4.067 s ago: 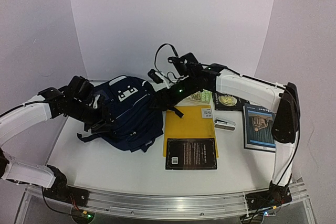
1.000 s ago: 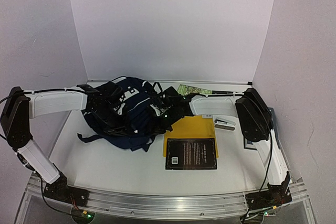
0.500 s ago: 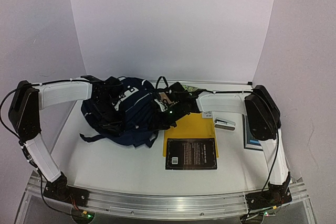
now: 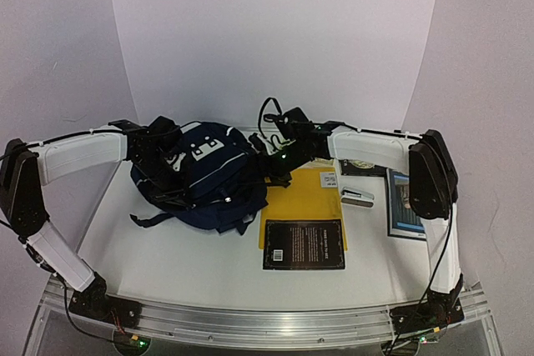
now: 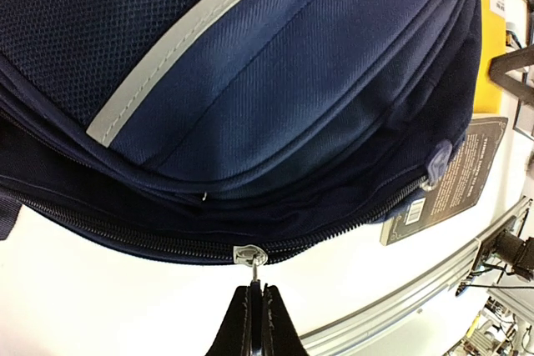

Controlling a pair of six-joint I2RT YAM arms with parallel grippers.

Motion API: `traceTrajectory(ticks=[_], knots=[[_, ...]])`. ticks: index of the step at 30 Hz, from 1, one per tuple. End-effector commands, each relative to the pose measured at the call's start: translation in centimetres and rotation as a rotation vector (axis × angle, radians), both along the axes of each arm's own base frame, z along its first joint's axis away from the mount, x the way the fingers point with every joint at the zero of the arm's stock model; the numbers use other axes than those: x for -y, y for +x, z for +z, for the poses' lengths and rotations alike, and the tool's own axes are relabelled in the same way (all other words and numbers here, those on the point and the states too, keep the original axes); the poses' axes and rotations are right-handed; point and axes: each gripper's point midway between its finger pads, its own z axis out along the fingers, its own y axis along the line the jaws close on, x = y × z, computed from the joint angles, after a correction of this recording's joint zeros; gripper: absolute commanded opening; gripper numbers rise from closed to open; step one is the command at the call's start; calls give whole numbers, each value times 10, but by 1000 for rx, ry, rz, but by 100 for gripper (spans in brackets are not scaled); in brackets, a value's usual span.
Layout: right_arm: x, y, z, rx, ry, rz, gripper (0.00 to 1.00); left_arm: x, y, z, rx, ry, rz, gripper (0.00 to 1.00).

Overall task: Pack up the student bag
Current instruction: Unzip the student bag at the center of the board.

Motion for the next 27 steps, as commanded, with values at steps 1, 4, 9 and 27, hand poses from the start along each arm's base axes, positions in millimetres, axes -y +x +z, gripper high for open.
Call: traceTrajectory(ticks=[1, 4, 9, 27], knots=[[-18, -11, 44, 74, 56, 26, 79, 13, 9, 17, 70, -88, -26, 0], [-32, -19, 43, 155, 50, 95, 81, 16, 9, 16, 61, -101, -35, 0], [-48, -11, 15, 210, 5, 127, 84, 18, 9, 16, 61, -118, -31, 0], [-35, -19, -45, 358, -242, 226, 33, 11, 11, 8, 50, -72, 2, 0]])
